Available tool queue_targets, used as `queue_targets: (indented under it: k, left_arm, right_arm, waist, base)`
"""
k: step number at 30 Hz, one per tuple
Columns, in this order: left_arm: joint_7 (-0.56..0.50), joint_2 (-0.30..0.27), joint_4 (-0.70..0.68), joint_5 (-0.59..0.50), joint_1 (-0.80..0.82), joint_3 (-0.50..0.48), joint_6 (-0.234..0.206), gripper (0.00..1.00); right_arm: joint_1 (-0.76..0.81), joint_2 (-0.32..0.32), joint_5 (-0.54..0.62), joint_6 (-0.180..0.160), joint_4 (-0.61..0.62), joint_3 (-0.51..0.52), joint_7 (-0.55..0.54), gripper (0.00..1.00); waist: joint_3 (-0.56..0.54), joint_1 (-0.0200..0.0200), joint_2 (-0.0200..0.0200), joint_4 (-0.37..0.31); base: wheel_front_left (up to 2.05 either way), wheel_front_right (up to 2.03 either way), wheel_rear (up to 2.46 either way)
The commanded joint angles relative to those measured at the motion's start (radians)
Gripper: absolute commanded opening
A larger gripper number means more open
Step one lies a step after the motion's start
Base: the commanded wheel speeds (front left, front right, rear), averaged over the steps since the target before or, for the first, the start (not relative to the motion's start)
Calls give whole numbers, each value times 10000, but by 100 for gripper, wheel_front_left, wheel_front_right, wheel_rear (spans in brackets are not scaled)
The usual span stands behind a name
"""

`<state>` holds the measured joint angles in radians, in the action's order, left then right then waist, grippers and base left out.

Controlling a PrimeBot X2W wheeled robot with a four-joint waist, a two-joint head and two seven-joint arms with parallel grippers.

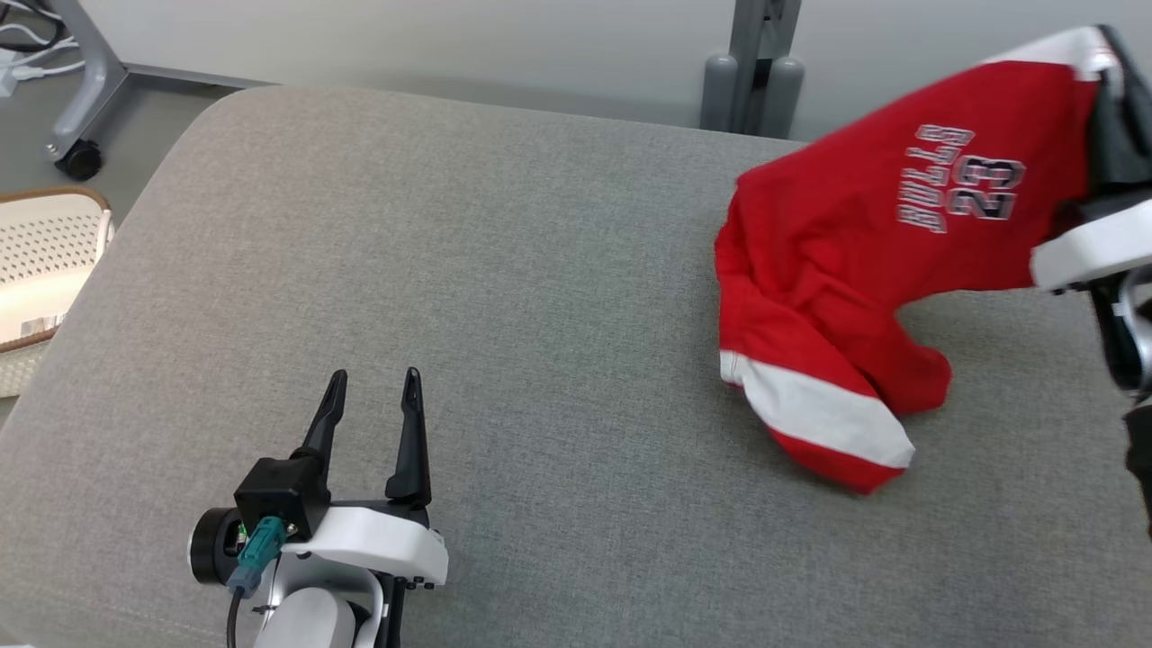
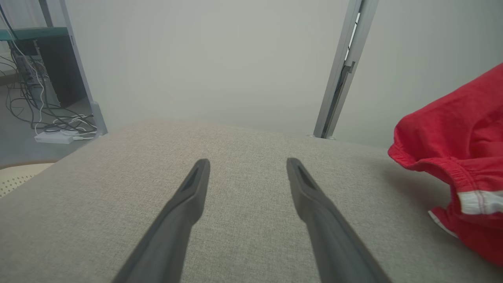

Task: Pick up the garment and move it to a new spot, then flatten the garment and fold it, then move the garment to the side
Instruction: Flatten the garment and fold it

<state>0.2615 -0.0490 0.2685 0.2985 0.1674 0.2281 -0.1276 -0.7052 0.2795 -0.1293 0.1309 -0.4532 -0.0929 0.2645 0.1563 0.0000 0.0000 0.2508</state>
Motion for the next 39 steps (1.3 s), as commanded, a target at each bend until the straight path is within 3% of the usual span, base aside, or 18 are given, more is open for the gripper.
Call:
queue_targets:
  k: [1,5,7,10,16,28,32,36,39]
  left_arm:
    - [25,-36,-57,96,9,39,-70,100]
    - [25,-36,-98,193,9,109,-108,100]
    - [25,-33,-92,203,19,124,-136,100]
    - [25,-34,-47,215,53,155,-167,100]
    - [25,-33,-28,138,40,55,-155,100]
    - [25,-40,-113,-5,160,-217,10,100]
    - [25,-39,-149,39,241,-282,78,100]
    - [25,-39,-193,56,246,-296,64,100]
    - [23,-37,-229,92,255,-285,36,100]
  right_arm:
    - [-109,186,-93,0,-577,307,13,0]
    - [-272,419,57,0,-2487,867,-105,0]
    - [-426,507,128,0,-3629,969,-366,100]
    - [-614,571,255,0,-5005,745,-882,100]
    - [-844,438,192,-2,-6216,183,-1205,100]
    - [-1108,345,-260,0,-6364,-676,-239,100]
    - [-612,162,-717,0,-5165,-706,19,100]
    - [554,64,-943,0,-2487,-463,25,100]
    - [1902,132,-329,-3,-318,-24,8,100]
  waist:
    - [53,0,0,99]
    - [132,0,0,220]
    - [157,0,0,248]
    - [156,0,0,260]
    - [49,0,0,7]
    - [-472,0,0,-1191]
    - [-647,0,0,-1647]
    - [-764,0,0,-1958]
    - [-793,0,0,-2125]
  base:
    - [0,0,0]
    - [0,0,0]
    - [0,0,0]
    - [0,0,0]
    - [0,0,0]
    - [0,0,0]
    - [0,0,0]
    - [0,0,0]
    - [0,0,0]
